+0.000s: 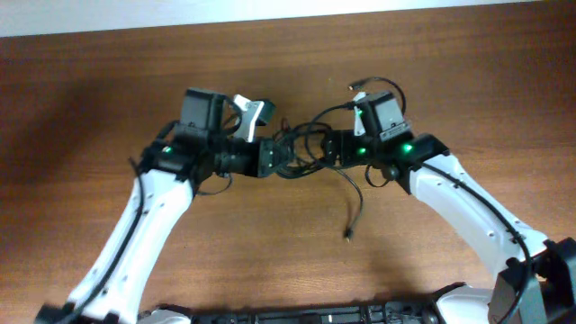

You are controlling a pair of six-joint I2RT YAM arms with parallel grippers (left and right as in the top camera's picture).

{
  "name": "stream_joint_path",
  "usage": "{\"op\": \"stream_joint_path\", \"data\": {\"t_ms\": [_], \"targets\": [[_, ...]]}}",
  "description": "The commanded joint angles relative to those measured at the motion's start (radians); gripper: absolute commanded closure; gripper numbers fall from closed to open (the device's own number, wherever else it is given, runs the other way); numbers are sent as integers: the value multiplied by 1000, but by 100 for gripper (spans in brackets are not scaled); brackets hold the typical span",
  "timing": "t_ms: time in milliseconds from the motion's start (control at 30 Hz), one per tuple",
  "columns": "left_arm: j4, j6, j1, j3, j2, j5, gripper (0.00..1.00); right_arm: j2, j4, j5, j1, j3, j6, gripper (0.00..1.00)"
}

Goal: Untangle cables

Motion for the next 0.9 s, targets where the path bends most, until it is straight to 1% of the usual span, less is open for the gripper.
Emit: {"op": "stream_joint_path", "data": {"t_ms": [0,33,67,200,233,267,300,333,367,400,433,500,600,733,767,833,867], "targets": [[-68,65,93,14,-198,-112,100,30,-60,287,-235,-20,68,1],[-93,65,95,14,-228,-162,97,30,-82,275,-282,-20,68,1],[-102,65,95,14,-239,-179,97,30,-96,273,-304,-20,68,1],[-109,65,94,14,-245,-190,98,30,-121,274,-361,-20,61,1],[-109,65,94,14,-245,-208,96,30,-124,274,-373,-20,61,1],[-109,65,94,14,-245,-233,87,30,-128,272,-390,-20,64,1],[-108,64,94,14,-245,-239,66,30,-128,266,-397,-20,64,1],[-107,64,94,14,-245,-238,49,30,-129,261,-401,-20,64,1],[-107,60,93,14,-245,-238,35,30,-134,257,-401,-20,64,1],[-107,53,93,14,-245,-238,13,30,-135,249,-401,-20,61,1],[-107,53,93,14,-244,-238,6,30,-135,230,-401,-20,56,1],[-106,53,93,14,-243,-239,0,30,-134,209,-401,-20,56,1],[-106,53,94,14,-243,-238,1,30,-134,185,-401,-20,34,1],[-105,53,93,14,-243,-243,1,30,-69,-262,-382,-20,-251,1],[-103,53,93,14,-243,-250,1,31,-46,-349,-364,-20,-307,1],[-99,53,93,14,-243,-269,1,33,-12,-386,-313,-20,-356,0],[-99,53,93,14,-243,-276,1,38,2,-386,-281,-20,-389,5]]}}
